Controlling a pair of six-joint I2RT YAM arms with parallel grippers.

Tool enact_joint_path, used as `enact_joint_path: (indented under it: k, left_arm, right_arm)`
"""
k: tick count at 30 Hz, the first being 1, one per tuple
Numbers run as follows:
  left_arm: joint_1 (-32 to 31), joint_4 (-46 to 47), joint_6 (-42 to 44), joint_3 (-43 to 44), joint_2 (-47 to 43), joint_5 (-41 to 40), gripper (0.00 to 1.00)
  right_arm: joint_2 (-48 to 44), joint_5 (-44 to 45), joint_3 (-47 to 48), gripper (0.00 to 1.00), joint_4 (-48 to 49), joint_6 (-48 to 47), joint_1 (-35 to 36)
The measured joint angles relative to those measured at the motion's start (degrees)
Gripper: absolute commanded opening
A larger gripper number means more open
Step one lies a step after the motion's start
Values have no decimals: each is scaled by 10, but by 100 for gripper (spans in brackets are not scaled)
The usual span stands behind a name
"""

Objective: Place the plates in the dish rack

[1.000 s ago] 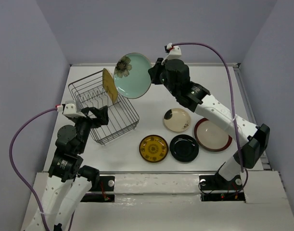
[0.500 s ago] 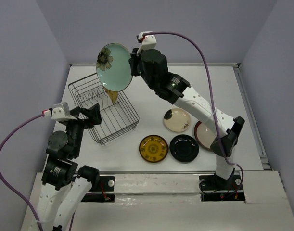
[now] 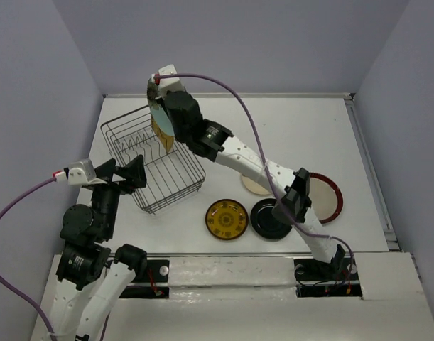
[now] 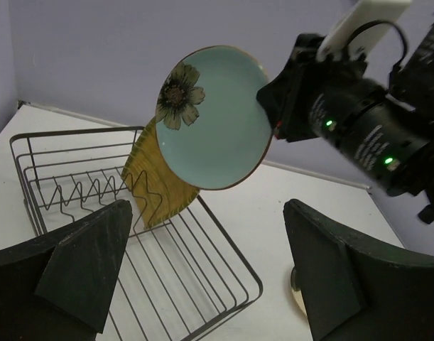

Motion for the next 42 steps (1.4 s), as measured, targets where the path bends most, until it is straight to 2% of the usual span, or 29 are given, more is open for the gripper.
enact_joint_path:
  k: [8,19,30,42]
  left_arm:
    - [-3,18,0,-7,-17,-21,99]
    - [-7,18,0,-13,-29,-31,99]
    - [-7,18,-1,-16,-39,-53,99]
    - [-7,17,-1,-16,-40,-67,99]
  right_arm:
    - [79,49,2,7,116,-151,40]
    - [123,74,3,7,202,-231,46]
    - [157,79,8,7,232,-225,46]
    - [168,78,-33,7,245,-157,46]
